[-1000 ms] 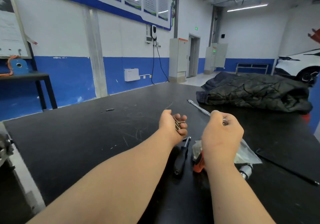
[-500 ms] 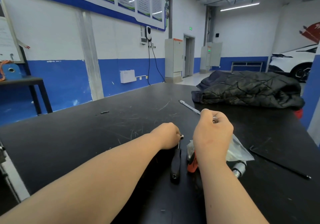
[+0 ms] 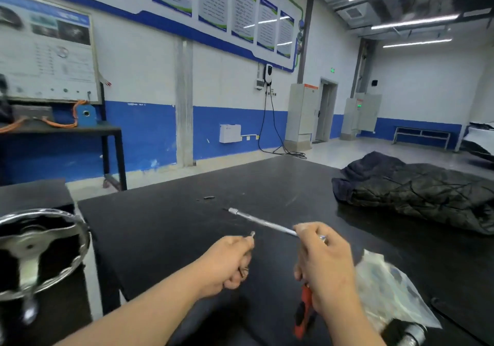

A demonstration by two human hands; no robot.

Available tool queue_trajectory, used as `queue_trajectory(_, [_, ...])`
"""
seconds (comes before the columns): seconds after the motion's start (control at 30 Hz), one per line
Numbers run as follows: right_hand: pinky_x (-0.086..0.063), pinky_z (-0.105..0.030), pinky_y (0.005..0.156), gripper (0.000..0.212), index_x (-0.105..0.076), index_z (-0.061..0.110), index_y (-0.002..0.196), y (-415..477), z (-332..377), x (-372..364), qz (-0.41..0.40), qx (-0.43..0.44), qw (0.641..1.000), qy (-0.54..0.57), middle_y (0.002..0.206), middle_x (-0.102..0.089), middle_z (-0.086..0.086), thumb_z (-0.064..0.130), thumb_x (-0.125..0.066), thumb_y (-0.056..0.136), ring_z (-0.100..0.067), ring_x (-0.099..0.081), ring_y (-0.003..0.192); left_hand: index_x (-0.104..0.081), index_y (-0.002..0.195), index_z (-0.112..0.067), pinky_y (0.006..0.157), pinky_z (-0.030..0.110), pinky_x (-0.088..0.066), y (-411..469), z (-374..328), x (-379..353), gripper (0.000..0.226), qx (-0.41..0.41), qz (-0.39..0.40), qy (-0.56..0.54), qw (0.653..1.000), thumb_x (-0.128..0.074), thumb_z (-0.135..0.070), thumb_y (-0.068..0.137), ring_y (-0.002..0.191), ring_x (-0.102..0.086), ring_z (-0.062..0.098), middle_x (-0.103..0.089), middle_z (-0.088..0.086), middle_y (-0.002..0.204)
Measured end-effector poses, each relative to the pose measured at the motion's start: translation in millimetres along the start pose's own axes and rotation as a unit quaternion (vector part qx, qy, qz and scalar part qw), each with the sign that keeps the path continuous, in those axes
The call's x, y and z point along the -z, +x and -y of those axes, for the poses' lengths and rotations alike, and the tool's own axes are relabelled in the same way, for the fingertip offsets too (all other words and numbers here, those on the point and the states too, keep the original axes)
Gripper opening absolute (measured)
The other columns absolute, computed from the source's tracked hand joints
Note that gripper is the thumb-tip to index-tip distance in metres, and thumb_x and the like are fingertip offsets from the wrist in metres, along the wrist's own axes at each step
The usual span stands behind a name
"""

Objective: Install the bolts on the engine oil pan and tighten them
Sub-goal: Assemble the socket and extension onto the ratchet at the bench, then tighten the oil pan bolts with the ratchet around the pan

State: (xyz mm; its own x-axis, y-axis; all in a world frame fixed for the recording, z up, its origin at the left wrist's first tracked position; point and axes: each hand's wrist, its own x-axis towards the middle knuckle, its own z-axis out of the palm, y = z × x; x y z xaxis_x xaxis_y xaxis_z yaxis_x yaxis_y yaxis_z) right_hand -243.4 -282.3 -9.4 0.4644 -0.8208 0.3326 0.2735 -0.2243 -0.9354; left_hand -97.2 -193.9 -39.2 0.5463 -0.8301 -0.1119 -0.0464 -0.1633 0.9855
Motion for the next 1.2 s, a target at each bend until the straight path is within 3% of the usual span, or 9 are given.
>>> queue_trajectory(0.13, [-0.039,-0.024,0.037,0.02,-0.072,0.033,0.08,-42,18,-72,0.105,0.023,0.992,-0.062,0.052,-0.059,-0.003,0.016,-0.064,0.088,-0.015,-0.046,0.037,-0.039,0.074,-0.019,0.042,0.018,-0.013,-86,-15,92,0.031,-0.031,-0.032,0.043,0.998,-0.034,-0.03,0.103,0.041,-0.022,0.011,-0.033,-0.003,0.053])
queue_trajectory(0.27, [-0.053,-0.028,0.066,0.014,-0.073,0.033,0.093,-79,59,-160,0.231,0.087,0.959,-0.138,0.066,-0.063,0.015,0.022,-0.066,0.087,-0.003,-0.054,0.057,-0.05,0.077,-0.019,0.041,0.022,-0.022,-163,-39,161,0.028,-0.075,-0.084,0.171,0.979,-0.044,-0.035,0.1,0.044,-0.028,0.01,-0.037,-0.008,0.051])
queue_trajectory(0.4, [-0.039,-0.005,0.048,0.014,-0.071,0.029,0.097,-132,105,-235,0.321,0.132,0.93,-0.117,0.052,-0.059,0.023,0.022,-0.062,0.089,0.006,-0.052,0.047,-0.053,0.073,-0.025,0.038,0.019,-0.023,-244,-39,225,0.03,-0.09,-0.113,0.158,0.977,-0.045,-0.04,0.098,0.044,-0.028,0.01,-0.037,-0.009,0.051])
queue_trajectory(0.53, [-0.041,-0.01,0.049,0.015,-0.073,0.03,0.089,-203,126,-303,0.404,0.188,0.887,-0.123,0.071,-0.067,0.013,0.021,-0.062,0.087,0.006,-0.05,0.047,-0.06,0.069,-0.033,0.038,0.017,-0.025,-332,-16,285,0.026,-0.111,-0.142,0.117,0.977,-0.049,-0.045,0.09,0.044,-0.03,0.01,-0.039,-0.009,0.053])
queue_trajectory(0.67, [-0.035,-0.006,0.043,0.014,-0.071,0.03,0.092,-264,136,-359,0.486,0.24,0.825,-0.16,0.054,-0.061,0.02,0.02,-0.062,0.087,0.004,-0.047,0.043,-0.064,0.073,-0.031,0.037,0.017,-0.026,-410,16,330,0.024,-0.125,-0.191,0.072,0.971,-0.05,-0.042,0.09,0.044,-0.033,0.01,-0.041,-0.009,0.053])
queue_trajectory(0.73, [-0.035,-0.003,0.047,0.012,-0.069,0.031,0.087,-289,139,-380,0.491,0.273,0.812,-0.156,0.055,-0.058,0.029,0.019,-0.065,0.087,0.012,-0.051,0.049,-0.064,0.072,-0.029,0.036,0.017,-0.026,-437,30,342,0.028,-0.142,-0.249,0.036,0.957,-0.048,-0.037,0.094,0.043,-0.034,0.009,-0.042,-0.007,0.053])
queue_trajectory(0.87, [-0.041,-0.006,0.063,0.02,-0.062,0.038,0.075,-334,135,-411,0.456,0.333,0.814,-0.133,0.072,-0.062,0.022,0.021,-0.069,0.084,0.008,-0.056,0.075,-0.056,0.066,-0.022,0.034,0.017,-0.023,-462,46,343,0.037,-0.196,-0.378,-0.148,0.892,-0.045,-0.03,0.1,0.039,-0.032,0.008,-0.039,-0.004,0.053])
queue_trajectory(1.0, [-0.042,-0.01,0.072,0.015,-0.066,0.03,0.081,-365,125,-425,0.385,0.394,0.83,-0.089,0.079,-0.062,0.014,0.015,-0.067,0.08,0.001,-0.055,0.082,-0.053,0.055,-0.02,0.03,0.017,-0.022,-463,50,326,0.048,-0.232,-0.351,-0.375,0.826,-0.045,-0.037,0.099,0.033,-0.031,0.005,-0.036,-0.006,0.045])
queue_trajectory(1.2, [-0.039,-0.001,0.07,0.021,-0.066,0.034,0.089,-357,115,-403,0.378,0.386,0.838,-0.079,0.079,-0.062,0.023,0.014,-0.066,0.084,0.007,-0.058,0.079,-0.051,0.064,-0.019,0.03,0.016,-0.019,-447,67,302,0.039,-0.22,-0.316,-0.479,0.789,-0.047,-0.036,0.098,0.034,-0.028,0.004,-0.034,-0.007,0.049])
